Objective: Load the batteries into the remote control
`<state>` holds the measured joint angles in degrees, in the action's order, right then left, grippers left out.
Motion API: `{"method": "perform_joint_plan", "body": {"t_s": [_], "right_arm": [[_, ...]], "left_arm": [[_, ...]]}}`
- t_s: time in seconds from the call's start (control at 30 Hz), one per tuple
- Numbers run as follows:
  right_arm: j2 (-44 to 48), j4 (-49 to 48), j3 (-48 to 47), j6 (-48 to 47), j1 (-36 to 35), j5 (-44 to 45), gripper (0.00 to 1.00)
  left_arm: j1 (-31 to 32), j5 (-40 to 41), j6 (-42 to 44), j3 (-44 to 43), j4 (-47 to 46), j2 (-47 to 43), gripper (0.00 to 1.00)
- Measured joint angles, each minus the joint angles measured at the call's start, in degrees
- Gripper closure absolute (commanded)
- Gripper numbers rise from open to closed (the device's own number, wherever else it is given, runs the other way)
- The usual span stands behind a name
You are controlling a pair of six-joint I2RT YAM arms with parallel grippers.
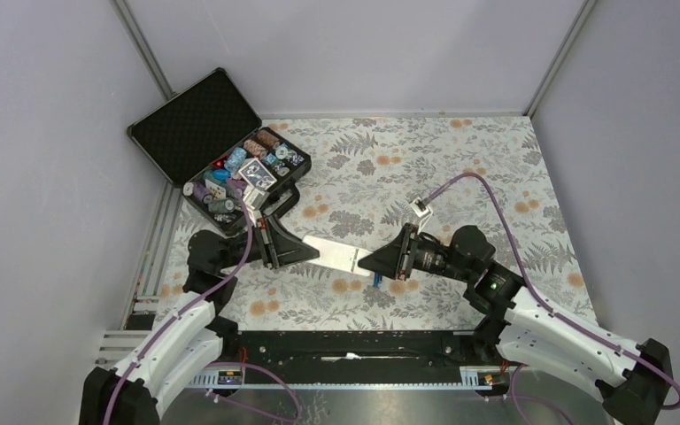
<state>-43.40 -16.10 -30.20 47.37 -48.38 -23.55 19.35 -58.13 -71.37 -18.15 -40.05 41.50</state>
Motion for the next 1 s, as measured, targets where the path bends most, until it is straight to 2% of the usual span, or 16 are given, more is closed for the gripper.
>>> {"method": "perform_joint_plan", "body": {"t_s": [0.2, 0.4, 0.73, 1.0], "right_arm": [[5.0, 4.2, 0.9, -1.5, 0.7, 3.5, 1.0], [7.4, 7.8, 1.0, -3.2, 0.9, 5.9, 1.0], [5.9, 11.7, 0.9, -5.4, 0.9, 9.4, 1.0], [-0.3, 14.5, -2.3, -8.0, 1.0, 13.9, 1.0]], "left_arm": [[-3.2, 0.4, -0.7, 0.0, 0.0, 0.0, 1.0], [-4.4, 1.2, -0.7, 0.0, 0.3, 0.0, 1.0], [-5.2, 2.3, 2.4, -0.2, 6.7, -1.0, 1.0], [-5.3, 3.1, 6.1, -1.0, 12.1, -1.7, 1.0]]}}
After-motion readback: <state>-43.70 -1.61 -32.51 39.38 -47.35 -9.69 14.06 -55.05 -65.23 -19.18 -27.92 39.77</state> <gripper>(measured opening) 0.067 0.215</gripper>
